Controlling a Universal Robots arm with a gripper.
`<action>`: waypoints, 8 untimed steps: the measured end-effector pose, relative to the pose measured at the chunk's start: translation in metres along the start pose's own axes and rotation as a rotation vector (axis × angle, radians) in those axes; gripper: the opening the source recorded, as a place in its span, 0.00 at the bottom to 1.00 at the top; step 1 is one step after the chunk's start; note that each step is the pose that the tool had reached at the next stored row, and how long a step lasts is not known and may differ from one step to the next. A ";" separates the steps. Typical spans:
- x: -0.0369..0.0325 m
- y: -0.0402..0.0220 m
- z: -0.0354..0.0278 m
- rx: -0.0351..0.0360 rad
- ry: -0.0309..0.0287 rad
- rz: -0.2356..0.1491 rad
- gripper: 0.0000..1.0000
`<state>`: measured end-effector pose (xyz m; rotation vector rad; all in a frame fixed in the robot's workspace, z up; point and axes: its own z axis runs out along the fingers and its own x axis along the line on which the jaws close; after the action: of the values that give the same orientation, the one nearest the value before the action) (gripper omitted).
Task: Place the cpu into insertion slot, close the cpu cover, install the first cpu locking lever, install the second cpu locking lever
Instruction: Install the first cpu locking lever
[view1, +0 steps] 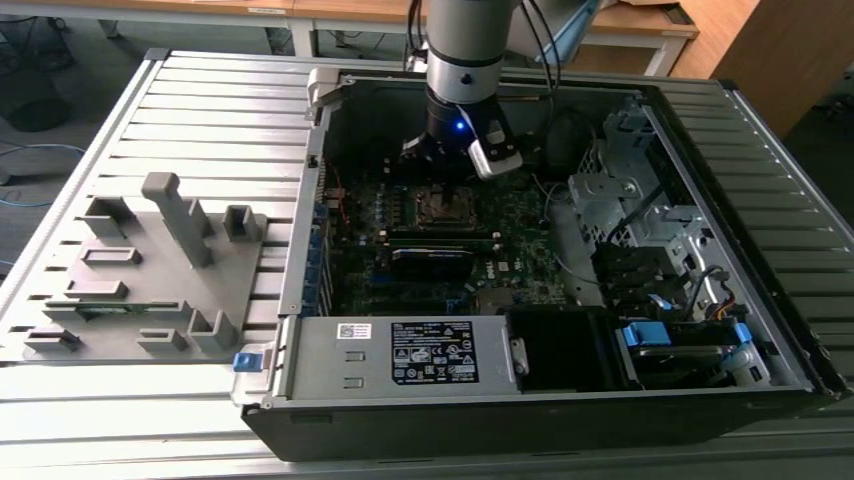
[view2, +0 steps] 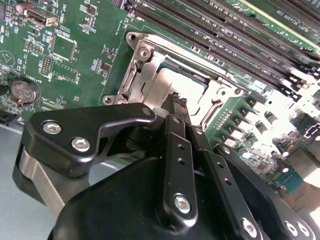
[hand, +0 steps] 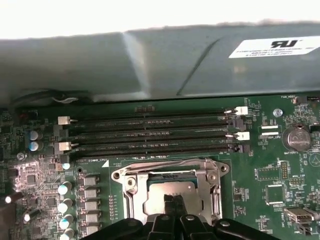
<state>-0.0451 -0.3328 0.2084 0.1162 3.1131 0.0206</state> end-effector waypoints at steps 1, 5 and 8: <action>-0.0001 0.0000 -0.0018 0.0000 0.0000 0.000 0.11; -0.0003 0.0002 -0.0091 0.0000 0.0000 -0.002 0.11; -0.0003 0.0002 -0.0094 -0.0003 -0.0001 -0.003 0.11</action>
<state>-0.0450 -0.3328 0.2178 0.1119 3.1132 0.0210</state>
